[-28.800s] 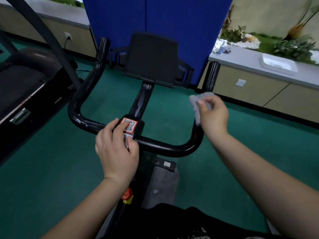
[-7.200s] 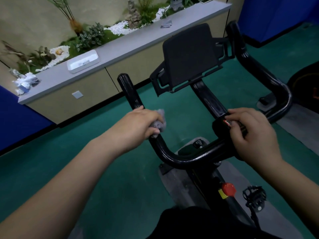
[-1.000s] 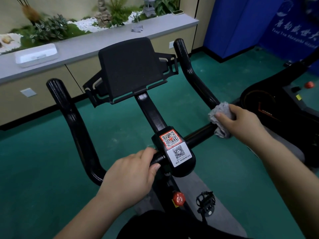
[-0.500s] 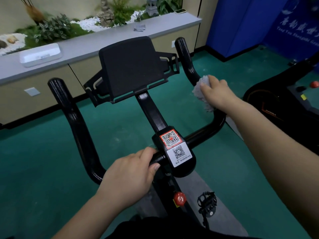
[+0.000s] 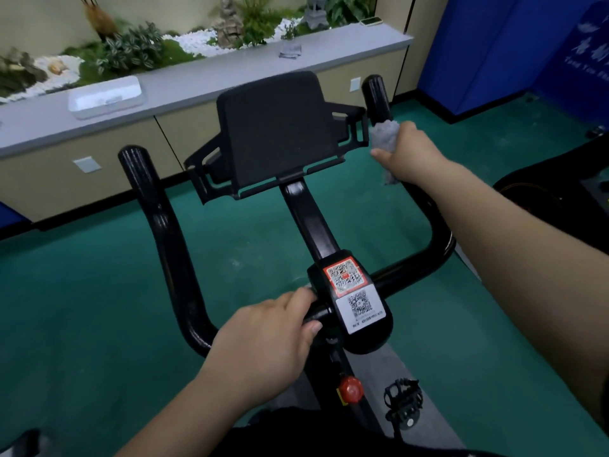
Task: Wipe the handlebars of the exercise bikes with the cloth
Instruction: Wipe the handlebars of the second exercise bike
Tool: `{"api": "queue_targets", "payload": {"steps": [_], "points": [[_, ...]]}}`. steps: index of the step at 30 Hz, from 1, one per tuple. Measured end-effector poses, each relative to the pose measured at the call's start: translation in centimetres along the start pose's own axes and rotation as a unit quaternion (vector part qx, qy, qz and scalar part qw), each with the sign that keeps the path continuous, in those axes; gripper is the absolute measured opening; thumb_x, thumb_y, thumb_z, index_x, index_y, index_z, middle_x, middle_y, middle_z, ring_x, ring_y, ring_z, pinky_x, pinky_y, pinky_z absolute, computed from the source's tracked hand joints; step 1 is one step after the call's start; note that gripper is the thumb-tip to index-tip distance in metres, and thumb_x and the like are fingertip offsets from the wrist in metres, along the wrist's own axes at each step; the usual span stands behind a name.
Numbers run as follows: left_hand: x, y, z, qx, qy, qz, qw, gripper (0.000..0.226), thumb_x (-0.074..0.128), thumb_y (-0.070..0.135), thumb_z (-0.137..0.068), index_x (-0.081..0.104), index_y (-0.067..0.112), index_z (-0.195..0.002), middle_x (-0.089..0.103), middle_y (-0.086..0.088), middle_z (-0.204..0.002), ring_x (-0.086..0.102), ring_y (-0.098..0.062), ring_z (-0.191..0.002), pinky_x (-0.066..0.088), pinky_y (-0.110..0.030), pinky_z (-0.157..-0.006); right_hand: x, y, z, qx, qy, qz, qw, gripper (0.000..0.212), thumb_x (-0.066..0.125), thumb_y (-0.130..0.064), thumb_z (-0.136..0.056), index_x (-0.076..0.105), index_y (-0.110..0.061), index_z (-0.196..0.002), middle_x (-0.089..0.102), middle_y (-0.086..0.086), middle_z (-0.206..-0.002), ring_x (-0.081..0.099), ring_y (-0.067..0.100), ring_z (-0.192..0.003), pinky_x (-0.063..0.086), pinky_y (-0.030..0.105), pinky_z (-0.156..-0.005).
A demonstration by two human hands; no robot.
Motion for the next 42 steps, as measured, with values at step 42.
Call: {"api": "queue_targets", "payload": {"steps": [42], "points": [[0.0,0.3,0.3,0.022,0.037,-0.001,0.999,0.024,0.035,0.044,-0.092,0.041,0.026,-0.107,0.063,0.005,-0.094,0.062,-0.023,-0.076,0.037,-0.032,-0.057,8.5,7.7,22.8,0.205,0.09,-0.459,0.86,0.046,0.042,-0.039,-0.097,0.042,-0.004,-0.127,0.06,0.01,-0.12,0.059,0.023,-0.111,0.045,0.043,-0.102]]}}
Point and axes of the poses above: each hand's wrist, its own z-axis away from the middle knuckle, its own x-axis out of the palm, y = z × x, the point moved 10 cm from there along -z, towards the middle knuckle
